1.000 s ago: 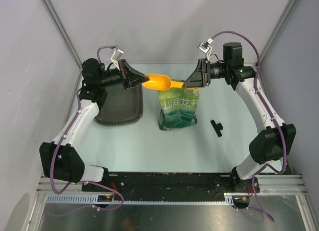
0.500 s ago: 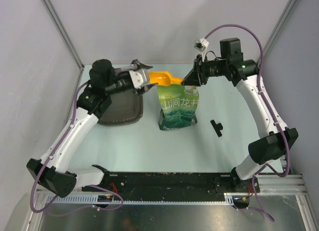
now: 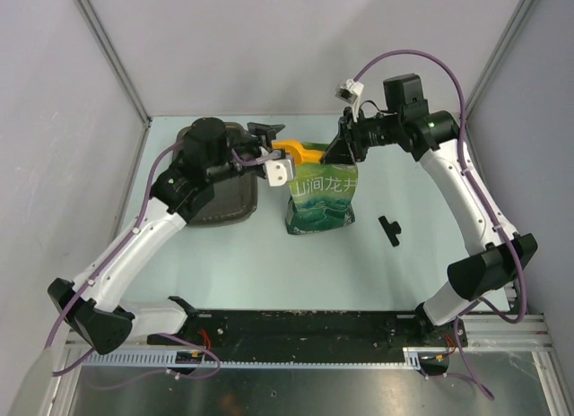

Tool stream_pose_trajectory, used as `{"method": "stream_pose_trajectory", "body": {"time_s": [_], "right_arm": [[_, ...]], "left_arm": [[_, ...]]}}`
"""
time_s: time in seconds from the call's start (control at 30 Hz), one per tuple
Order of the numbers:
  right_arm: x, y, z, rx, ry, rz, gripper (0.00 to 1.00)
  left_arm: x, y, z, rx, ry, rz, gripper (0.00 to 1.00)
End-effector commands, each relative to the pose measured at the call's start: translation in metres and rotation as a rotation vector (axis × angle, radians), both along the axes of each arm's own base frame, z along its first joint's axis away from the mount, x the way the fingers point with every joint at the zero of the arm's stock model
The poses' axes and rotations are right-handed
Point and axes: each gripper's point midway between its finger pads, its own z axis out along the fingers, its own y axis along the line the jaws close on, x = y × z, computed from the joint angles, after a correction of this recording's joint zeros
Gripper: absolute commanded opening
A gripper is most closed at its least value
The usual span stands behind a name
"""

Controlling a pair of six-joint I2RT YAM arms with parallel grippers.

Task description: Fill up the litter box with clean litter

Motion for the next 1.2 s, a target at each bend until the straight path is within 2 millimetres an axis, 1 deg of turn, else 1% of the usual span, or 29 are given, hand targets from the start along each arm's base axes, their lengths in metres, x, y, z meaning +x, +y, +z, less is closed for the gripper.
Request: {"method": "stream_pose_trajectory", "body": {"time_s": [0.0, 0.07, 0.1, 0.17, 0.2, 0.23, 0.27, 0.33, 0.37, 0.4, 0.53, 0.57, 0.63, 0.67, 0.73, 0.77, 0.8, 0.83, 0.87, 0.9, 0.93, 0.97, 1.0, 1.03, 1.07, 1.1, 1.13, 1.17], "right_arm": [[-0.007, -0.008, 0.022, 0.029, -0.069, -0.003, 0.00], [-0.008, -0.006, 0.022, 0.034, -0.067, 0.008, 0.00], [-0.009, -0.005, 0.024, 0.042, -0.066, 0.013, 0.00], [-0.010, -0.003, 0.023, 0.046, -0.062, 0.018, 0.00], [-0.011, -0.002, 0.024, 0.050, -0.064, 0.023, 0.00], [-0.012, -0.001, 0.024, 0.050, -0.061, 0.027, 0.00], [-0.012, -0.001, 0.023, 0.049, -0.061, 0.026, 0.00], [-0.015, -0.001, 0.023, 0.051, -0.055, 0.031, 0.00], [-0.016, -0.002, 0.024, 0.052, -0.055, 0.032, 0.00], [-0.016, -0.001, 0.023, 0.054, -0.053, 0.036, 0.00], [-0.017, -0.002, 0.026, 0.060, -0.052, 0.034, 0.00], [-0.017, -0.001, 0.024, 0.059, -0.046, 0.035, 0.00], [-0.017, 0.000, 0.024, 0.061, -0.042, 0.038, 0.00], [-0.016, 0.000, 0.026, 0.065, -0.044, 0.033, 0.00], [-0.012, -0.002, 0.029, 0.071, -0.041, 0.011, 0.00], [-0.005, -0.004, 0.034, 0.086, -0.058, -0.003, 0.04], [-0.003, -0.006, 0.038, 0.107, -0.033, -0.019, 0.29], [0.001, -0.008, 0.043, 0.125, -0.035, -0.033, 0.43], [0.007, -0.010, 0.053, 0.155, -0.069, -0.044, 0.52], [0.013, -0.016, 0.059, 0.178, -0.042, -0.081, 0.64], [0.017, -0.018, 0.064, 0.193, -0.045, -0.093, 0.68], [0.022, -0.020, 0.072, 0.215, -0.068, -0.102, 0.70], [0.026, -0.023, 0.075, 0.231, -0.060, -0.109, 0.73], [0.027, -0.025, 0.078, 0.256, -0.024, -0.123, 0.73], [0.032, -0.025, 0.088, 0.289, -0.063, -0.122, 0.74], [0.032, -0.026, 0.084, 0.302, -0.048, -0.130, 0.77], [0.032, -0.028, 0.086, 0.324, -0.021, -0.150, 0.79], [0.035, -0.027, 0.086, 0.335, -0.037, -0.151, 0.80]], "left_arm": [[-0.007, 0.010, 0.007, 0.027, -0.031, 0.015, 0.67], [-0.004, 0.011, -0.005, 0.047, -0.015, 0.027, 0.71], [-0.001, 0.010, -0.011, 0.063, -0.011, 0.029, 0.71], [0.005, 0.007, -0.019, 0.083, -0.003, 0.029, 0.70], [0.010, 0.002, -0.028, 0.100, 0.008, 0.020, 0.68], [0.013, -0.001, -0.025, 0.098, 0.004, 0.017, 0.66], [0.015, -0.003, -0.024, 0.097, 0.007, 0.013, 0.61], [0.020, -0.011, -0.024, 0.096, 0.015, 0.003, 0.56], [0.021, -0.013, -0.025, 0.100, 0.017, 0.000, 0.50], [0.021, -0.016, -0.026, 0.103, 0.012, -0.009, 0.48], [0.022, -0.018, -0.039, 0.125, 0.026, -0.018, 0.38], [0.022, -0.018, -0.040, 0.127, 0.029, -0.018, 0.29], [0.023, -0.016, -0.043, 0.124, 0.047, -0.005, 0.18], [0.024, -0.015, -0.043, 0.120, 0.054, 0.005, 0.01], [0.027, -0.013, -0.042, 0.091, 0.095, 0.034, 0.00], [0.028, -0.012, -0.042, 0.074, 0.118, 0.046, 0.00], [0.028, -0.012, -0.040, 0.040, 0.164, 0.067, 0.00], [0.030, -0.009, -0.040, 0.024, 0.186, 0.082, 0.00], [0.030, -0.008, -0.039, 0.009, 0.202, 0.092, 0.00], [0.030, -0.007, -0.038, -0.018, 0.237, 0.109, 0.00], [0.030, -0.005, -0.039, -0.031, 0.257, 0.120, 0.00], [0.030, -0.004, -0.039, -0.045, 0.276, 0.127, 0.00], [0.029, -0.004, -0.039, -0.073, 0.314, 0.139, 0.00], [0.029, -0.004, -0.040, -0.088, 0.340, 0.149, 0.00], [0.030, -0.003, -0.040, -0.106, 0.364, 0.160, 0.00], [0.028, -0.003, -0.038, -0.144, 0.412, 0.169, 0.00], [0.030, -0.003, -0.040, -0.159, 0.437, 0.179, 0.00], [0.030, -0.003, -0.040, -0.170, 0.457, 0.181, 0.00]]}}
